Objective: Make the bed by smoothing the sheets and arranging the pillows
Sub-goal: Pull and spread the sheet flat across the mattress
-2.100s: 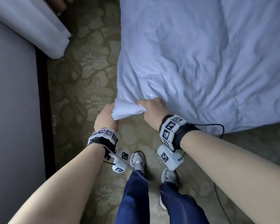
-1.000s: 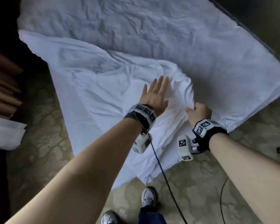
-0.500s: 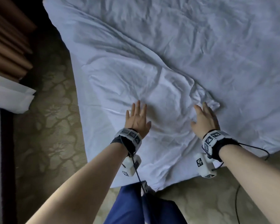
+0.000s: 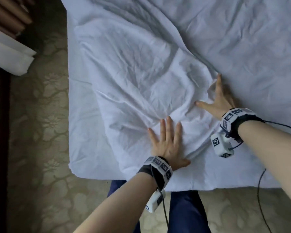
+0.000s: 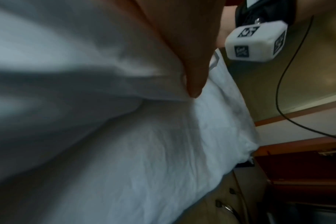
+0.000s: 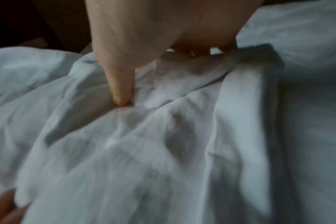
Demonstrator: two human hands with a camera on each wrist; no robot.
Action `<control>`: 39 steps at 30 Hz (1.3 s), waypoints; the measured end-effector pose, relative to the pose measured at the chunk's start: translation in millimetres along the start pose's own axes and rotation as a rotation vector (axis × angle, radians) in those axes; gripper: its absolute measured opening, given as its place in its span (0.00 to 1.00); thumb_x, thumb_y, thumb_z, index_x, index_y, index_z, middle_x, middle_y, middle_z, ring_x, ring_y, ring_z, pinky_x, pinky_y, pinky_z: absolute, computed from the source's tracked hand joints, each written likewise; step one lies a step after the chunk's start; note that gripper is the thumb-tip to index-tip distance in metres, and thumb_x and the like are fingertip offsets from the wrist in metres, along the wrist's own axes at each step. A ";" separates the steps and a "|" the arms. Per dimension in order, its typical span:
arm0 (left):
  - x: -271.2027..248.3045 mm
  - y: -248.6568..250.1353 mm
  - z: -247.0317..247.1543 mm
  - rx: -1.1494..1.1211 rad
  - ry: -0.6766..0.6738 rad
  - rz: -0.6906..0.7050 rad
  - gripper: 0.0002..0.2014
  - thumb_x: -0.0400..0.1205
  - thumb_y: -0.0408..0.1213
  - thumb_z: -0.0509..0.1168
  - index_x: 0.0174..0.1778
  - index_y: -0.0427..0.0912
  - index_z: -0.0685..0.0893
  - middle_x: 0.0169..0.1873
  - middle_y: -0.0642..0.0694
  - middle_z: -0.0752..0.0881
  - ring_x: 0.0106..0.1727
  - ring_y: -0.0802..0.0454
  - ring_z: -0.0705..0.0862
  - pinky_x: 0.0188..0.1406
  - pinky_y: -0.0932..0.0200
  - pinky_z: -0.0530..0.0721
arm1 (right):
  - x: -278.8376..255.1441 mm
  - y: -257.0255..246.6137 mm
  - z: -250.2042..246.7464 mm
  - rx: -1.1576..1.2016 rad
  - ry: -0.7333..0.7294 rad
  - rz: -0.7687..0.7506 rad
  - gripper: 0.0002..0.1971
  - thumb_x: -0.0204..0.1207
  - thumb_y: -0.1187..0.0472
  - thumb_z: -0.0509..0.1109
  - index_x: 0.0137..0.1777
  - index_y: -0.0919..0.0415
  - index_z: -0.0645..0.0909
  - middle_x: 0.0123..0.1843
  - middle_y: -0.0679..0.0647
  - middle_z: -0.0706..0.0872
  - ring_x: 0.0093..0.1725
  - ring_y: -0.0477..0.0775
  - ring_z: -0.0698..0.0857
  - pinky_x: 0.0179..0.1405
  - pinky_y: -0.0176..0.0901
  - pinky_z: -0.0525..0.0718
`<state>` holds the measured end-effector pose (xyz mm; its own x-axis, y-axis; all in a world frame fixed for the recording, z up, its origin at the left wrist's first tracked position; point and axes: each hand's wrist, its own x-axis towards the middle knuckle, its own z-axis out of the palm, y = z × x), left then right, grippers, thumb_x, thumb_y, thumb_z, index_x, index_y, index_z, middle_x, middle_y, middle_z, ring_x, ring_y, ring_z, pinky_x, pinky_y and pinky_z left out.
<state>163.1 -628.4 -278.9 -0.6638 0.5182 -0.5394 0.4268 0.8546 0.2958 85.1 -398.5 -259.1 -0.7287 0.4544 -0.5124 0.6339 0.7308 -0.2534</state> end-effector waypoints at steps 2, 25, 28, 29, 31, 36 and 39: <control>8.2 8.2 11.4 0.032 -0.011 -0.066 0.71 0.58 0.76 0.69 0.85 0.42 0.36 0.82 0.32 0.32 0.83 0.31 0.31 0.68 0.13 0.38 | 7.2 1.7 6.4 0.035 -0.035 -0.021 0.61 0.67 0.38 0.78 0.85 0.46 0.34 0.80 0.68 0.64 0.77 0.69 0.68 0.75 0.63 0.69; -57.5 85.5 -6.4 -0.067 0.239 -0.234 0.28 0.82 0.22 0.52 0.81 0.37 0.64 0.81 0.39 0.67 0.78 0.41 0.70 0.72 0.41 0.73 | -67.7 47.0 -44.8 -0.287 0.190 -0.617 0.34 0.71 0.73 0.64 0.76 0.52 0.63 0.58 0.72 0.82 0.54 0.75 0.84 0.48 0.59 0.82; -84.3 108.9 -19.7 -0.019 0.328 -0.198 0.29 0.81 0.20 0.52 0.81 0.37 0.66 0.78 0.38 0.71 0.74 0.37 0.75 0.70 0.41 0.74 | -93.4 58.3 -73.1 -0.288 0.259 -0.666 0.34 0.70 0.75 0.63 0.74 0.49 0.64 0.54 0.72 0.83 0.51 0.75 0.84 0.44 0.57 0.81; -91.5 118.1 -24.7 -0.005 0.347 -0.187 0.29 0.81 0.21 0.52 0.81 0.37 0.65 0.78 0.39 0.72 0.73 0.37 0.76 0.70 0.42 0.74 | -101.7 63.4 -85.1 -0.291 0.280 -0.683 0.34 0.70 0.75 0.63 0.73 0.48 0.64 0.54 0.71 0.83 0.50 0.75 0.84 0.43 0.56 0.81; -103.6 140.5 -32.1 0.019 0.363 -0.163 0.29 0.81 0.21 0.53 0.81 0.38 0.65 0.76 0.39 0.74 0.70 0.36 0.78 0.69 0.42 0.75 | -118.7 78.1 -110.4 -0.307 0.296 -0.703 0.36 0.70 0.75 0.64 0.75 0.46 0.63 0.54 0.71 0.84 0.50 0.74 0.84 0.41 0.54 0.80; -117.0 207.5 -35.1 0.035 0.372 -0.066 0.25 0.83 0.24 0.52 0.79 0.39 0.69 0.70 0.37 0.79 0.62 0.33 0.83 0.61 0.39 0.80 | -143.5 139.5 -157.7 -0.350 0.273 -0.673 0.39 0.72 0.72 0.65 0.79 0.40 0.63 0.53 0.68 0.84 0.45 0.68 0.83 0.39 0.51 0.81; -113.7 244.4 -29.8 0.054 0.313 -0.062 0.27 0.83 0.24 0.52 0.80 0.41 0.67 0.75 0.39 0.75 0.65 0.34 0.82 0.63 0.39 0.80 | -139.4 183.4 -166.0 -0.382 0.225 -0.629 0.40 0.74 0.70 0.66 0.81 0.37 0.60 0.55 0.67 0.83 0.45 0.67 0.83 0.38 0.48 0.78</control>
<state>324.6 -477.4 -121.7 -0.8428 0.4575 -0.2836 0.4061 0.8863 0.2228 259.9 -243.3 -97.9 -0.9835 -0.0426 -0.1760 -0.0215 0.9925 -0.1199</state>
